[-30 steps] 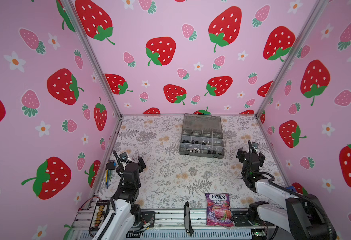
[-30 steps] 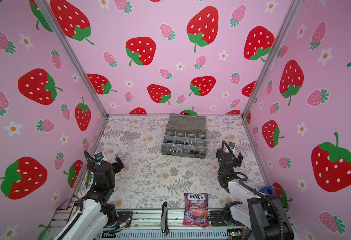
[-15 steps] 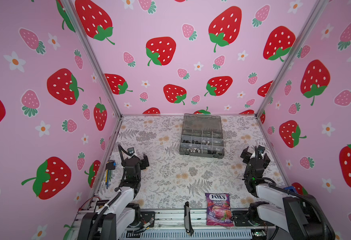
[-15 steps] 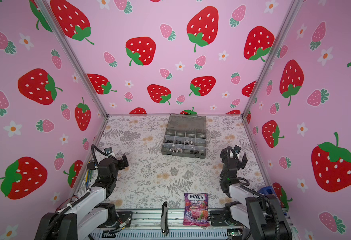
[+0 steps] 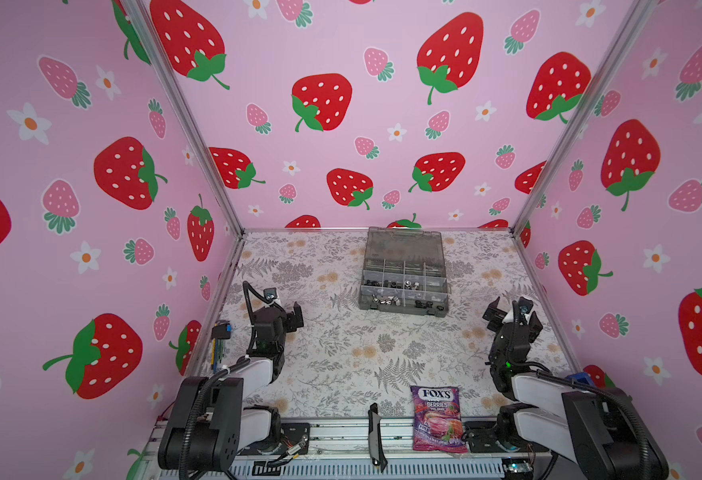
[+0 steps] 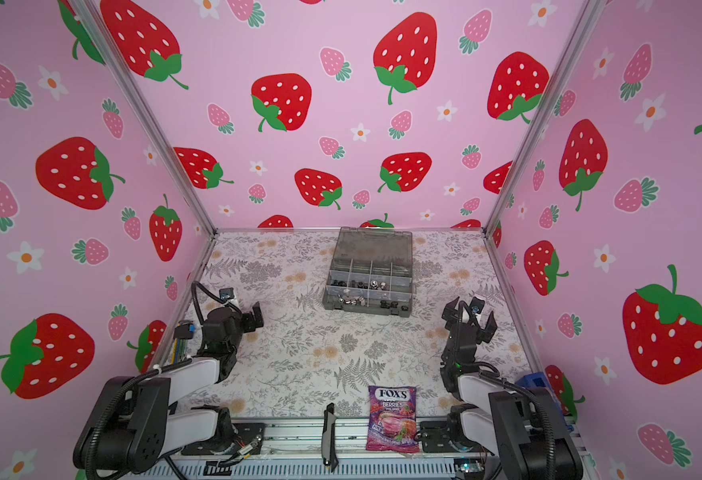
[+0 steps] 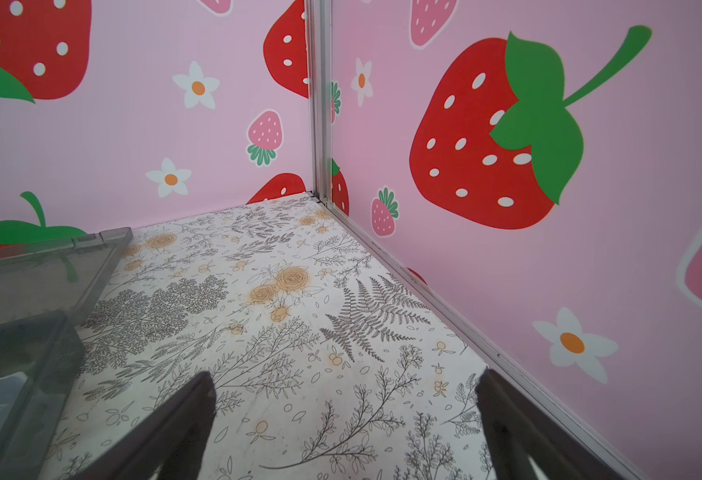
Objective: Sort the screws and nuts into containers
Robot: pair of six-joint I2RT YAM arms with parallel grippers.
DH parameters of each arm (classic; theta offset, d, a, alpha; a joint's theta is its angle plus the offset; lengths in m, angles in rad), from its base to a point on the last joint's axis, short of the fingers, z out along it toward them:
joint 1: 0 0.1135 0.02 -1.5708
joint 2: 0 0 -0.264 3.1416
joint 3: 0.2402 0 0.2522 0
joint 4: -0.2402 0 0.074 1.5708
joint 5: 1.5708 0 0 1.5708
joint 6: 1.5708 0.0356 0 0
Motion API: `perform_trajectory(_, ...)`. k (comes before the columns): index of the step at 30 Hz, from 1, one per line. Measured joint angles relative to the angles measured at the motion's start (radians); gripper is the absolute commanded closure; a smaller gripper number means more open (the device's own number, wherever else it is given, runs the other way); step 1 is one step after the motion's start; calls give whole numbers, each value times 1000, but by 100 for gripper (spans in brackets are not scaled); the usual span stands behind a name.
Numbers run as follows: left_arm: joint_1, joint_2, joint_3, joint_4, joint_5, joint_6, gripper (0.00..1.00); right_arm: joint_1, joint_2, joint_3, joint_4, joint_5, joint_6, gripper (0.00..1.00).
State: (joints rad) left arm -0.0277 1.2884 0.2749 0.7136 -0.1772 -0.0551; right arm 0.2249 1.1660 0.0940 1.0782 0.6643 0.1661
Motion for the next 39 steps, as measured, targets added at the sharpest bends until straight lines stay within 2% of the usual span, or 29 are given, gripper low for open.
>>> perform_trajectory(7,5,173,43,113,43,6,1,-4,26,-6,40,-15,-2,0)
perform_trajectory(11,8,253,84,97,80,12,1,-6,50,-8,66,-32,-2,0)
perform_trajectory(17,60,258,159,70,199,16,1,-7,80,-11,116,-63,-7,0)
perform_trajectory(22,74,258,161,64,241,16,1,-9,156,-9,181,-138,-60,0)
perform_trajectory(30,74,258,161,54,265,16,1,-11,397,11,354,-232,-143,0)
perform_trajectory(36,74,258,161,45,267,16,1,-43,418,75,306,-285,-145,0)
perform_trajectory(39,73,258,161,45,267,16,1,-84,418,156,243,-379,-145,0)
